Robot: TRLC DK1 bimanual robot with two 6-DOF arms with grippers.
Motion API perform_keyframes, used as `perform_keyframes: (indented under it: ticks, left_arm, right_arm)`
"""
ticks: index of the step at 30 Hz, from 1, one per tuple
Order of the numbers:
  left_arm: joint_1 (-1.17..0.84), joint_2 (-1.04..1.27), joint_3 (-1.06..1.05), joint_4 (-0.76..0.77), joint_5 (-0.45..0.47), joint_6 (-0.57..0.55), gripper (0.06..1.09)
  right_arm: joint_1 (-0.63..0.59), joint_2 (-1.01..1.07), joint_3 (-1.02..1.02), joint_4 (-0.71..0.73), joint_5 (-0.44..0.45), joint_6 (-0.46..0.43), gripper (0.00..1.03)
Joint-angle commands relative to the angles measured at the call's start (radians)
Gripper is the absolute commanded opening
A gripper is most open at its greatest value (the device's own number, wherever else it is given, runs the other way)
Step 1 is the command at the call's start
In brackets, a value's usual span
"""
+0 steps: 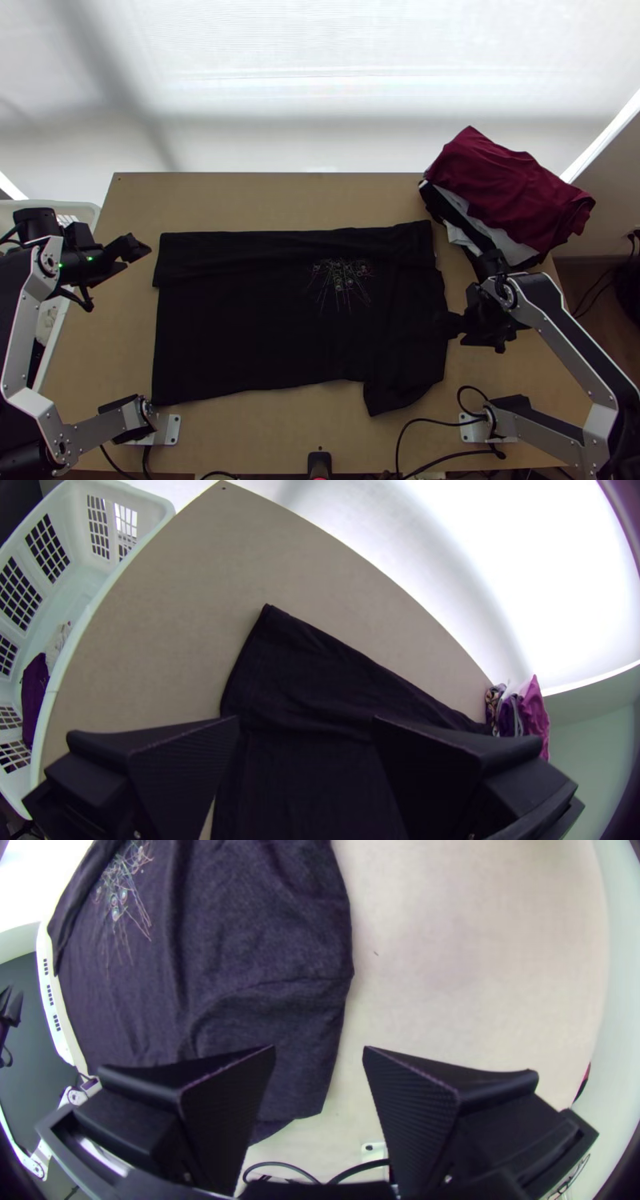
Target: Fold the t-shirt
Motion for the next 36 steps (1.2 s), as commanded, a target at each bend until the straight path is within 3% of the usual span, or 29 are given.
perform_keyframes:
  ticks: [1, 8, 15, 23, 24, 27, 32, 36]
  left_arm:
    - [-0.004, -0.014, 0.03, -0.014, -0.003, 0.001, 1.02]
    - [-0.009, -0.005, 0.033, -0.032, -0.012, 0.018, 1.02]
    - [-0.089, 0.035, 0.052, -0.224, -0.102, 0.237, 1.02]
    - [-0.199, 0.064, 0.079, -0.374, -0.167, 0.333, 1.02]
    - [-0.208, 0.073, 0.086, -0.404, -0.167, 0.346, 1.02]
    - [-0.254, 0.099, 0.098, -0.506, -0.196, 0.4, 1.02]
    - [-0.352, 0.125, 0.037, -0.658, -0.377, 0.463, 1.02]
    - [-0.379, 0.13, -0.033, -0.689, -0.44, 0.5, 1.02]
  right_arm:
    - [-0.014, 0.042, -0.027, -0.013, -0.026, -0.03, 0.52]
    - [-0.023, 0.169, -0.032, -0.016, -0.06, -0.057, 0.52]
    - [-0.035, 0.228, -0.035, -0.019, -0.063, -0.062, 0.52]
    - [-0.044, 0.284, -0.038, -0.019, -0.063, -0.065, 0.52]
    - [-0.041, 0.287, -0.038, -0.019, -0.063, -0.065, 0.5]
    - [-0.03, 0.289, -0.04, -0.019, -0.063, -0.063, 0.26]
    - [-0.012, 0.289, -0.041, -0.019, -0.064, -0.063, 0.2]
    - [-0.004, 0.29, -0.043, -0.019, -0.064, -0.06, 0.1]
